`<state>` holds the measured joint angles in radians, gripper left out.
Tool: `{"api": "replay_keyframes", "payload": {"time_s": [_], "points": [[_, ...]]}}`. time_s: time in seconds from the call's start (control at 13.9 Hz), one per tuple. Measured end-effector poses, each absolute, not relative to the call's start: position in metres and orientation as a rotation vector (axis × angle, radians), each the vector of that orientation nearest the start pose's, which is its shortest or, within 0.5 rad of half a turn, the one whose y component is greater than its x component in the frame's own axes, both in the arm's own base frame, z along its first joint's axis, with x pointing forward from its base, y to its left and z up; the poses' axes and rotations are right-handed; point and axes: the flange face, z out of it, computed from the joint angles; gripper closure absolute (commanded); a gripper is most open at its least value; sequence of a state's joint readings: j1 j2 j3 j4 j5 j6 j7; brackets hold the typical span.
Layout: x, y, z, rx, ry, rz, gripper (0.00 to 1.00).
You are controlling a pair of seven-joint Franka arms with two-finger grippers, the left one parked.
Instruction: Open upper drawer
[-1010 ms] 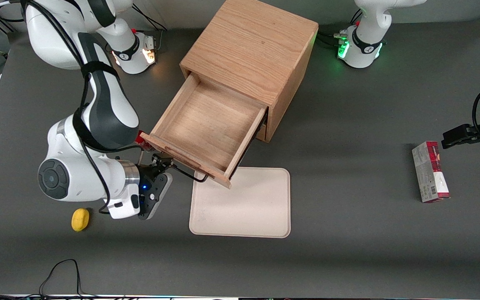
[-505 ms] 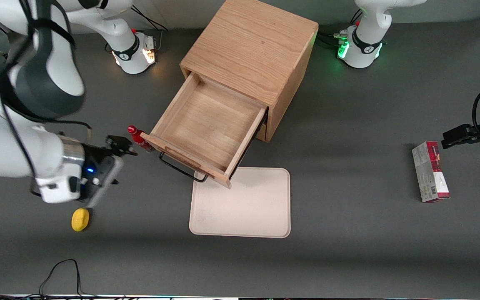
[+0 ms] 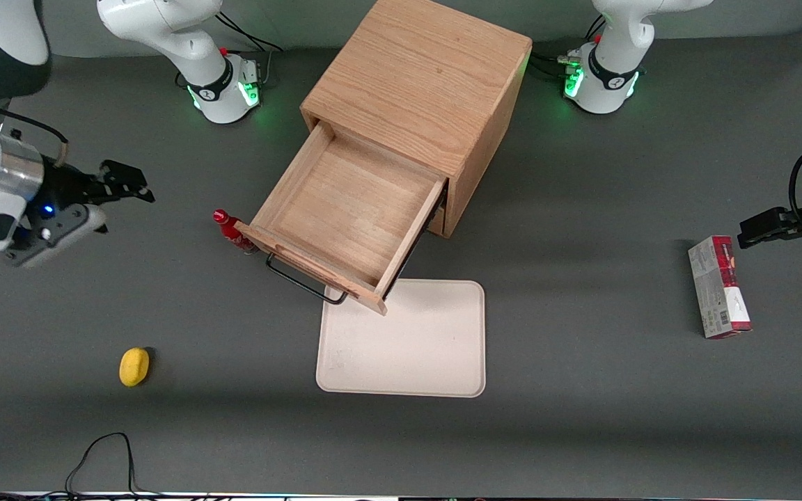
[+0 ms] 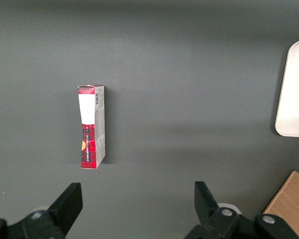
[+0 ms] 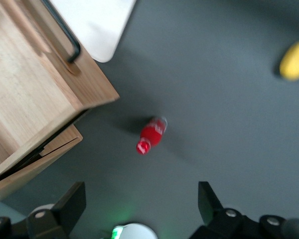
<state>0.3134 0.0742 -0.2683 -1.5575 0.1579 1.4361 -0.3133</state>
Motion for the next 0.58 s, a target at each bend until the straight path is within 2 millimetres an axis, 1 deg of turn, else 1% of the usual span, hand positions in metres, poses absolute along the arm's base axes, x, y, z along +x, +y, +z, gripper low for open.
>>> {"api": "replay_keyframes", "payload": {"time_s": [0.07,0.14,0.22,0.36,0.43,0.58], "points": [[0.547,0.036,0.582,-2.953,-0.408,0.276,0.01],[0.540,0.027,0.584,-2.998,-0.316,0.288,0.01],[0.535,0.022,0.587,-3.041,-0.260,0.290,0.01],[0.530,0.016,0.596,-3.080,-0.206,0.266,0.01],[0.529,0.015,0.597,-3.084,-0.197,0.250,0.00],[0.529,0.015,0.590,-3.084,-0.196,0.213,0.00]]}}
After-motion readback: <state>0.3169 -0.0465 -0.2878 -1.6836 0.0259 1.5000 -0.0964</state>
